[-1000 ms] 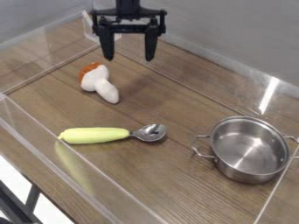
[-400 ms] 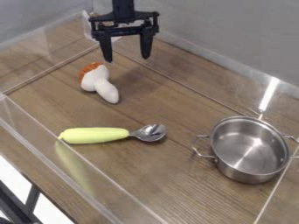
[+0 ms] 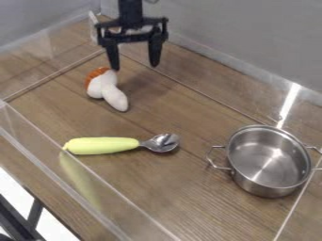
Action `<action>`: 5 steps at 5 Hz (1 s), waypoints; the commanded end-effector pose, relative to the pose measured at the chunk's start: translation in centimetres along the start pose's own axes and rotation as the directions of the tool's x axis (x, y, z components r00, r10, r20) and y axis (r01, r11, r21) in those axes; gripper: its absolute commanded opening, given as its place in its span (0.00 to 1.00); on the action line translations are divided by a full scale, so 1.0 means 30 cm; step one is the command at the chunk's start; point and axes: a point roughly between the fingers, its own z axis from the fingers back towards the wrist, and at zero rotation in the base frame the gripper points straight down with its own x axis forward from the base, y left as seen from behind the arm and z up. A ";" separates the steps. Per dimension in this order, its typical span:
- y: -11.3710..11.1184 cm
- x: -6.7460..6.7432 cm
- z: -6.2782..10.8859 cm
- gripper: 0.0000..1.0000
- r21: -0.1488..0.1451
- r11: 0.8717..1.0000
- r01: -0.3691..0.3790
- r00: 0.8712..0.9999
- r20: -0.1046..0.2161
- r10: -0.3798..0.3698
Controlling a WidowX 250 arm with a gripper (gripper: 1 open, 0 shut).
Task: Put mushroom into the silver pot
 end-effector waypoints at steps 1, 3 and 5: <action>0.029 -0.042 0.088 1.00 -0.056 0.998 -0.039 0.996 0.075 0.043; 0.045 -0.076 0.046 1.00 -0.074 0.996 -0.059 0.996 0.069 0.064; 0.063 -0.071 -0.024 1.00 -0.091 0.988 -0.125 0.989 0.067 0.131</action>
